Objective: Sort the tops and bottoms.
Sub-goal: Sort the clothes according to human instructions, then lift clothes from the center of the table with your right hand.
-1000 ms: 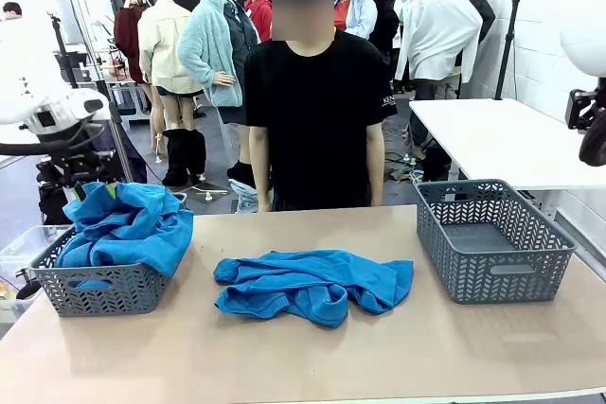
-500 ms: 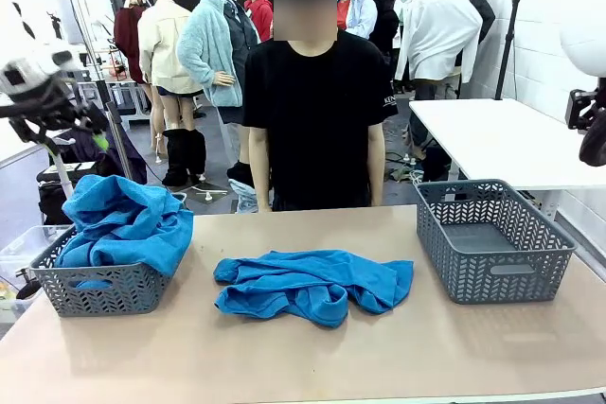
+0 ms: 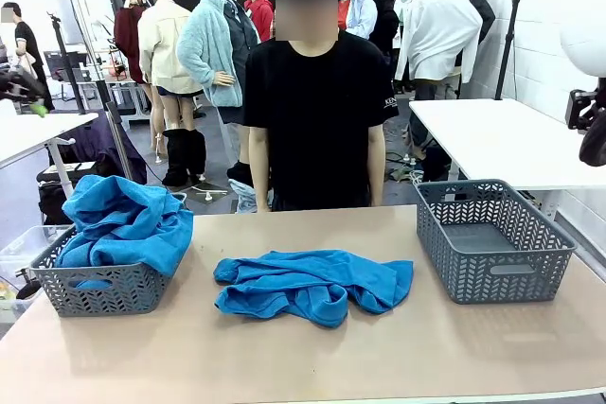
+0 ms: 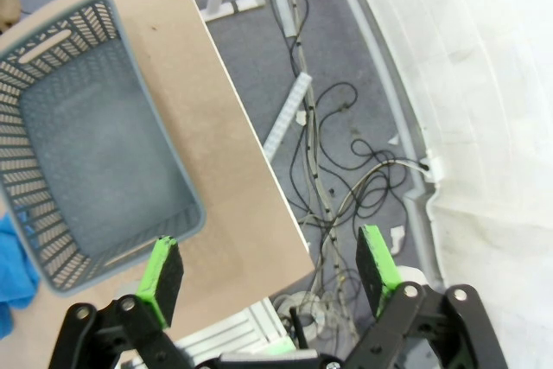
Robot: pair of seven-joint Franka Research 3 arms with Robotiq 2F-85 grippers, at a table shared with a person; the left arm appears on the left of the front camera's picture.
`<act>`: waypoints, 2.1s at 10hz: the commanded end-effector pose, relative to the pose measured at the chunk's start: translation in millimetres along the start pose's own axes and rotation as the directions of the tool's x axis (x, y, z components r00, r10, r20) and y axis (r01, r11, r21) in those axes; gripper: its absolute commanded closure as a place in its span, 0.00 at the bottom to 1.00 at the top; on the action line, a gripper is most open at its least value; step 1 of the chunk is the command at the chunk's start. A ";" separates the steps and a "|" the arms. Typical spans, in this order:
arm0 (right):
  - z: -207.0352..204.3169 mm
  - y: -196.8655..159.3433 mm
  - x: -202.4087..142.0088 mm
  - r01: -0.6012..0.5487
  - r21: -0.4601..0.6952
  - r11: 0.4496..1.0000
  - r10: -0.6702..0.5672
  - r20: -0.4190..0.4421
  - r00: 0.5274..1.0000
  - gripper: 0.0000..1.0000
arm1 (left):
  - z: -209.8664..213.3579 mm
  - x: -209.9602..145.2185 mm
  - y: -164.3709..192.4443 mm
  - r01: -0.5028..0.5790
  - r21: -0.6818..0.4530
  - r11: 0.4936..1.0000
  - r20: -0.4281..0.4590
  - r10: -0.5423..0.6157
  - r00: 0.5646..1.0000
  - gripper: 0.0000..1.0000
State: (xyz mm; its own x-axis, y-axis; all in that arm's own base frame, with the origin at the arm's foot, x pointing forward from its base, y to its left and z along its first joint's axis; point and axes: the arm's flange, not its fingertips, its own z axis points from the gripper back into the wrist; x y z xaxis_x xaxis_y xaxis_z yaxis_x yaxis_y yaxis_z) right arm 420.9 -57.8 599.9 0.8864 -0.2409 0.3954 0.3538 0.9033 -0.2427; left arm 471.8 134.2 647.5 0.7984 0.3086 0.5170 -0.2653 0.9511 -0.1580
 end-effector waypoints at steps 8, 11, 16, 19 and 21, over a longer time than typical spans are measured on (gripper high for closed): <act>1.4 1.9 1.0 0.016 -0.001 1.000 -0.016 -0.008 1.000 0.00 | -46.3 -10.3 167.2 -0.401 -0.026 0.916 -0.105 0.397 0.912 0.00; 1.4 1.9 1.0 0.016 -0.001 1.000 -0.016 -0.008 1.000 0.00 | -54.3 -9.3 161.8 -0.379 0.013 0.925 -0.102 0.378 0.920 0.00; 50.1 34.5 19.8 -0.124 -0.090 0.988 0.133 0.094 0.987 0.00 | -54.3 -9.3 161.8 -0.379 0.013 0.925 -0.102 0.378 0.920 0.00; 155.4 130.5 33.9 -0.529 -0.054 0.847 0.515 0.328 0.792 0.00 | -54.3 -9.3 161.8 -0.379 0.013 0.925 -0.102 0.378 0.920 0.00; 170.9 216.6 20.4 -0.815 -0.023 0.579 0.776 0.322 0.543 0.00 | -54.3 -9.3 161.8 -0.379 0.013 0.925 -0.102 0.378 0.920 0.00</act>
State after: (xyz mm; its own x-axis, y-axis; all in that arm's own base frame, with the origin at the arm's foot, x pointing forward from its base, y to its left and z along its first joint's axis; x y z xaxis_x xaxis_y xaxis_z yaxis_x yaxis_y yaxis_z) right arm 438.4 188.4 722.8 0.7318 0.5269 0.4323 -0.3166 0.8245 -0.4689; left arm 451.8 284.2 571.0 0.6898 0.6481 0.3228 -0.5553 0.7597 -0.3384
